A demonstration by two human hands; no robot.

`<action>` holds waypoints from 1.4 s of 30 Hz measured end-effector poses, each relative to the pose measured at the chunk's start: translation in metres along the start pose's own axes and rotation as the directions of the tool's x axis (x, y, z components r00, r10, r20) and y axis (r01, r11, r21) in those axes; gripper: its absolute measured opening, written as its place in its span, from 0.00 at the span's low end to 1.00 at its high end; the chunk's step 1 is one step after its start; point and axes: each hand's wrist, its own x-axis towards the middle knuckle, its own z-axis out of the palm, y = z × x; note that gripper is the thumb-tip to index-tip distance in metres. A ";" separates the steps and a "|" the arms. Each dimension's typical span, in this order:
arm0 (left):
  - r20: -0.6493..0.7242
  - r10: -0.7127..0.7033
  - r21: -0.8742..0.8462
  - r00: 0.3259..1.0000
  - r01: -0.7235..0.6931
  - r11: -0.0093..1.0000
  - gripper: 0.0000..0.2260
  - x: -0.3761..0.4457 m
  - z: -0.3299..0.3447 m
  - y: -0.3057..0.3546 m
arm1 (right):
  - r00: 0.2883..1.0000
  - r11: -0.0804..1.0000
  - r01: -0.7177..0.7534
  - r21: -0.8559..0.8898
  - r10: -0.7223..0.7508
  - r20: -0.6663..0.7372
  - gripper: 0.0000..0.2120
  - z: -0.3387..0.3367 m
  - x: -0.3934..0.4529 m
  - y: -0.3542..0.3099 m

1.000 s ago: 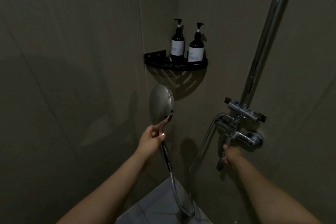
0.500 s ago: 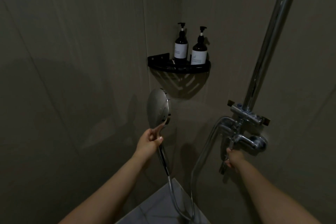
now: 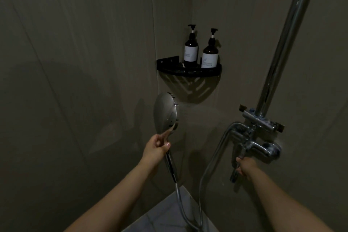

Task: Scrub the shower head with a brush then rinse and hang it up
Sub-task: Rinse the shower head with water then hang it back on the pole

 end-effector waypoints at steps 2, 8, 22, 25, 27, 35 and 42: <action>0.010 -0.003 -0.024 1.000 0.004 1.000 0.10 -0.001 0.000 0.000 | 1.000 0.999 -0.011 -0.051 0.012 0.018 0.07 -0.002 0.001 -0.002; 0.015 -0.001 -0.023 1.000 0.002 1.000 0.09 0.001 0.000 0.002 | 0.999 0.971 -0.034 -0.235 0.042 0.030 0.18 -0.010 0.007 0.000; 0.028 0.000 0.001 1.000 -0.001 1.000 0.09 0.011 0.007 -0.002 | 0.994 0.962 -0.040 -0.270 0.066 0.088 0.12 -0.014 0.011 0.000; 0.033 0.006 0.005 0.999 -0.006 1.000 0.08 0.011 0.010 -0.003 | 0.994 0.952 -0.006 -0.307 0.038 0.100 0.13 -0.014 0.012 0.001; 0.044 -0.007 -0.017 0.999 0.007 1.000 0.08 0.012 0.012 -0.003 | 0.999 0.924 0.035 -0.382 -0.019 0.045 0.10 -0.013 0.010 -0.002; 0.090 0.012 -0.028 0.996 -0.010 1.000 0.10 0.012 0.010 0.005 | 0.998 0.914 -0.061 -0.400 0.062 -0.011 0.21 -0.007 0.011 0.003; 0.173 0.019 -0.123 0.985 0.003 0.992 0.13 -0.011 0.028 0.022 | 0.715 0.980 0.081 -0.182 0.070 0.696 0.09 -0.010 -0.067 -0.074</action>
